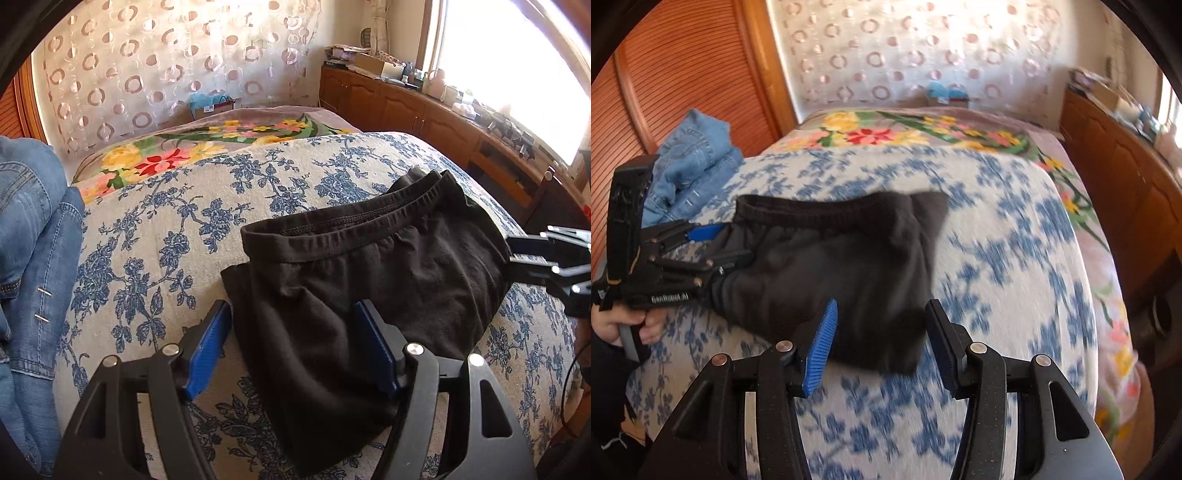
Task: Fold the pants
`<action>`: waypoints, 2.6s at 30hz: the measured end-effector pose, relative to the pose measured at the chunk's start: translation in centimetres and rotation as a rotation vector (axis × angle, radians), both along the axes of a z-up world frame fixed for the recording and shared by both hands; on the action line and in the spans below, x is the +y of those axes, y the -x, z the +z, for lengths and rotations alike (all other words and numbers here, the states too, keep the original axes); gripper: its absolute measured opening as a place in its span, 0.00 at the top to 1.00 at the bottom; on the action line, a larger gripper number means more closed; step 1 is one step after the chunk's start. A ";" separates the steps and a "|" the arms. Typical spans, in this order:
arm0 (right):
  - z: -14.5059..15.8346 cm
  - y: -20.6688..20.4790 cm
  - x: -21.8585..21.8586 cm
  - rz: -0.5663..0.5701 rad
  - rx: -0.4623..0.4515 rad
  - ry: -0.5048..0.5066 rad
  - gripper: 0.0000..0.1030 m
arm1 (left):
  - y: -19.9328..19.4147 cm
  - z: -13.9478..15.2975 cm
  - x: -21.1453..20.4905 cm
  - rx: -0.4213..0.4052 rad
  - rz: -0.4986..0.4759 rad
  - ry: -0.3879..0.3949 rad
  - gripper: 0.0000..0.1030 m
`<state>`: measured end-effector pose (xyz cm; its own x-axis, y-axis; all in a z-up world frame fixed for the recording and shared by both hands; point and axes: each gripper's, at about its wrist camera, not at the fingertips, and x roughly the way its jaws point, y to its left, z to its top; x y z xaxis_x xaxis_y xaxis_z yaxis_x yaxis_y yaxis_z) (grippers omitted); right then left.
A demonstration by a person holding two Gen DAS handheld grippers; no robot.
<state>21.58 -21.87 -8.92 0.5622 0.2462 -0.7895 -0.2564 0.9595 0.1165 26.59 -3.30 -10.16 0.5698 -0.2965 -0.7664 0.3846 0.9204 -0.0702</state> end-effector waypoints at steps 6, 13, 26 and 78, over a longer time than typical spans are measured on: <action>-1.2 0.6 -0.4 -0.043 0.019 -0.015 0.51 | -0.1 -0.2 0.2 0.005 0.027 -0.015 0.20; -1.5 0.3 -0.3 -0.055 0.005 -0.020 0.51 | -0.4 -0.4 0.7 0.012 0.045 -0.019 0.14; -1.4 -0.2 -0.4 -0.038 0.018 -0.091 0.81 | 0.6 0.9 1.4 -0.018 0.066 -0.025 0.13; -1.0 -7.0 0.1 0.048 0.043 -0.020 0.51 | 4.7 0.3 2.1 0.035 0.017 0.074 0.57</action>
